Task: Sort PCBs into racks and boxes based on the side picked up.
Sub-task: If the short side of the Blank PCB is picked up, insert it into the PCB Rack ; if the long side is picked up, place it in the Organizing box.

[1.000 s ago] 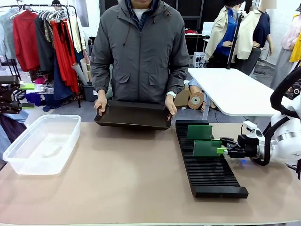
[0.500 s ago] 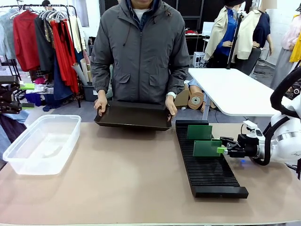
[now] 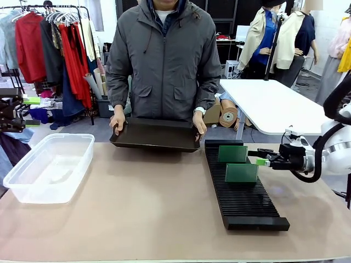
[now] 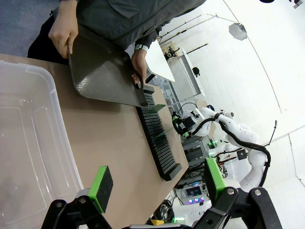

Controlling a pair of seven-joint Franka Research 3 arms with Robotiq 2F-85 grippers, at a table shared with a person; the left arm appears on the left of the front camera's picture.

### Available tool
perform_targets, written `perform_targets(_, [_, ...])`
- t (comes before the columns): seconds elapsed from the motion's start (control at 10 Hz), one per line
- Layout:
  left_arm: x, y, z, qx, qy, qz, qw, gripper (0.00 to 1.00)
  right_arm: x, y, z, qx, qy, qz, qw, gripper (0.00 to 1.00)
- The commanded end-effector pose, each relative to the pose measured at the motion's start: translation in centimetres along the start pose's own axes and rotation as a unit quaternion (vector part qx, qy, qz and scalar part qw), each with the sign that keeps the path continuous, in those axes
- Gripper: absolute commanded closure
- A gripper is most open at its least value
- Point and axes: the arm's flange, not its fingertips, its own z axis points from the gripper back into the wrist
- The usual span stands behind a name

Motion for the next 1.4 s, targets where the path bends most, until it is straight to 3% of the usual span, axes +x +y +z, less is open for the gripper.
perform_targets(0.0, [0.1, -0.2, 0.1, 0.001, 0.004, 0.001, 1.0, 0.0, 1.9, 3.1, -1.1, 0.03, 0.01, -0.069, 0.997, 0.0])
perform_targets(0.2, [0.1, -0.2, 0.1, 0.001, 0.004, 0.001, 1.0, 0.0, 3.6, 5.1, -1.9, 0.038, 0.028, -0.135, 0.99, 0.0])
perform_targets(0.5, [0.1, -0.2, 0.1, 0.001, 0.004, 0.001, 1.0, 0.0, 6.3, 8.5, -2.9, 0.03, 0.02, -0.242, 0.97, 0.0])
perform_targets(0.9, [0.1, -0.2, 0.1, 0.001, 0.004, 0.001, 1.0, 0.0, 10.9, 11.5, -3.3, -0.022, 0.044, -0.372, 0.927, 0.0])
perform_targets(1.0, [0.1, -0.2, 0.1, 0.001, 0.004, 0.001, 1.0, 0.0, 11.9, 12.2, -3.2, -0.025, 0.056, -0.414, 0.908, 0.0])
perform_targets(1.3, [0.1, -0.2, 0.1, 0.001, 0.004, 0.001, 1.0, 0.0, 14.3, 14.5, -3.8, -0.003, 0.04, -0.468, 0.883, 0.0])
